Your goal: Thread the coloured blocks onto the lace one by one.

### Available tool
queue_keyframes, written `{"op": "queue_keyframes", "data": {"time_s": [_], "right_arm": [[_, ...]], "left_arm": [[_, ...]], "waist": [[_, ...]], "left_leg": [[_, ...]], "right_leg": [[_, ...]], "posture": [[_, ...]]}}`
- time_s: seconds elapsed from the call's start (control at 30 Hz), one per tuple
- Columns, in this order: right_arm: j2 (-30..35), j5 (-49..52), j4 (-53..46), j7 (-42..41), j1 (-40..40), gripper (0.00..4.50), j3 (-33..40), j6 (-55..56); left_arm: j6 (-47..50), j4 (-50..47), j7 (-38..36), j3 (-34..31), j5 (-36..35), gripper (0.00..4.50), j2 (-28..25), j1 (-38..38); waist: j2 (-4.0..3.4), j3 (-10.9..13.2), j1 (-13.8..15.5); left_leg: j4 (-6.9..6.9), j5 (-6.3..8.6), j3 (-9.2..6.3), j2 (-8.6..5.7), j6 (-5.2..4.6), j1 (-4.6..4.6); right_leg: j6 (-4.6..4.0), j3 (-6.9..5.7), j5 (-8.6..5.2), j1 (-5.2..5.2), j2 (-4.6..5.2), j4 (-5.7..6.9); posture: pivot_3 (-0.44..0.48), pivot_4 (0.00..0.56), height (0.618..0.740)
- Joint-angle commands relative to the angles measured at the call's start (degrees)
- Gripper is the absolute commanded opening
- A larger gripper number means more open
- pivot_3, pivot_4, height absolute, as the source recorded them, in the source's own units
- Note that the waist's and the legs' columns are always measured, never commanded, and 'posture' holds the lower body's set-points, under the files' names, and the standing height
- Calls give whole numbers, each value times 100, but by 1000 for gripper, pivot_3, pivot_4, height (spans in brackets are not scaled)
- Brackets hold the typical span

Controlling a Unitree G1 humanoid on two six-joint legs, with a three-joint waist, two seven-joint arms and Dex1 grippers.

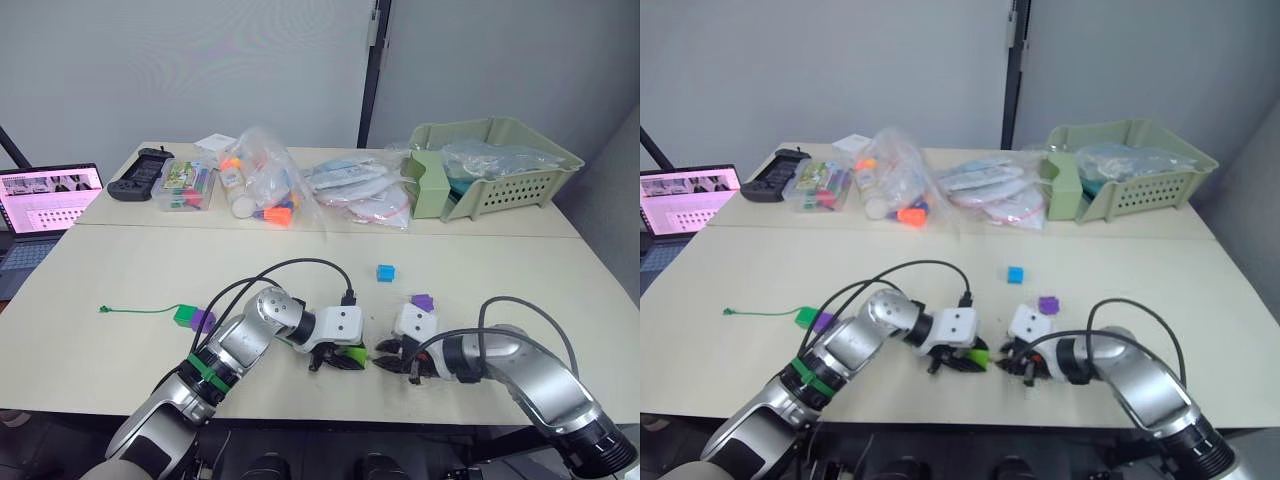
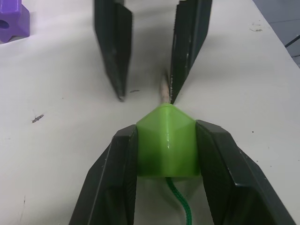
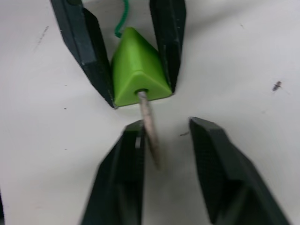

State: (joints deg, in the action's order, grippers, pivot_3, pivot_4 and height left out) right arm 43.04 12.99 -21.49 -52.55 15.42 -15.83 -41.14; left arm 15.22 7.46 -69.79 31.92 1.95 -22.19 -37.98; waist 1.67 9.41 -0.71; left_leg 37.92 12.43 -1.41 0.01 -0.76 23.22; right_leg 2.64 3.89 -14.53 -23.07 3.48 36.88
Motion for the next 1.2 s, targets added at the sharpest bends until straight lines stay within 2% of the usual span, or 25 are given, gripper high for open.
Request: {"op": "queue_keyframes", "data": {"time_s": [0.03,0.07,0.2,0.37,0.53,0.67,0.87,1.2], "right_arm": [[44,-42,27,-47,-34,302,-90,27],[53,-41,10,-70,-33,7,-88,47],[143,-107,-11,-135,-17,0,-109,143],[227,-150,-21,-225,96,0,-135,206],[318,-166,-36,-377,257,0,-262,183],[345,-195,18,-457,365,0,-323,244],[339,-259,98,-554,572,0,-422,287],[360,-330,117,-659,592,0,-407,323]], "left_arm": [[55,-21,-74,78,69,1330,-45,36],[55,-6,-83,76,75,1330,-54,29],[74,-4,-93,24,85,1330,-135,54],[63,-198,-195,-210,5,1330,-603,240],[-535,-130,-426,-798,-87,1330,-1815,681],[-1303,415,-761,-1157,-173,1330,-2614,869],[-2206,1629,-1098,-1452,-79,1330,-3296,850],[-3097,2972,-1077,-1558,239,1330,-3565,497]], "waist": [[0,0,0],[0,0,-4],[0,0,-7],[-1,0,-41],[-1,0,-141],[-2,0,-169],[-7,-2,-182],[-19,-7,-181]], "left_leg": [[0,0,0,0,0,-1],[0,0,0,0,0,-1],[0,0,0,2,0,-1],[-1,0,-2,6,0,-1],[-6,0,-10,19,0,-8],[-13,0,-14,27,0,-22],[-15,1,1,37,0,-27],[-16,2,21,41,-2,-31]], "right_leg": [[0,0,0,0,0,0],[0,0,0,1,0,0],[0,0,0,0,-2,2],[-1,1,0,-6,-3,6],[-6,1,-1,-10,-8,12],[-12,0,-4,-7,-9,13],[-16,0,-6,-7,-10,15],[-18,0,-8,-10,-16,22]], "posture": [[0,150,740],[0,150,740],[0,150,740],[0,150,740],[0,150,740],[0,150,740],[0,150,740],[0,150,740]]}}
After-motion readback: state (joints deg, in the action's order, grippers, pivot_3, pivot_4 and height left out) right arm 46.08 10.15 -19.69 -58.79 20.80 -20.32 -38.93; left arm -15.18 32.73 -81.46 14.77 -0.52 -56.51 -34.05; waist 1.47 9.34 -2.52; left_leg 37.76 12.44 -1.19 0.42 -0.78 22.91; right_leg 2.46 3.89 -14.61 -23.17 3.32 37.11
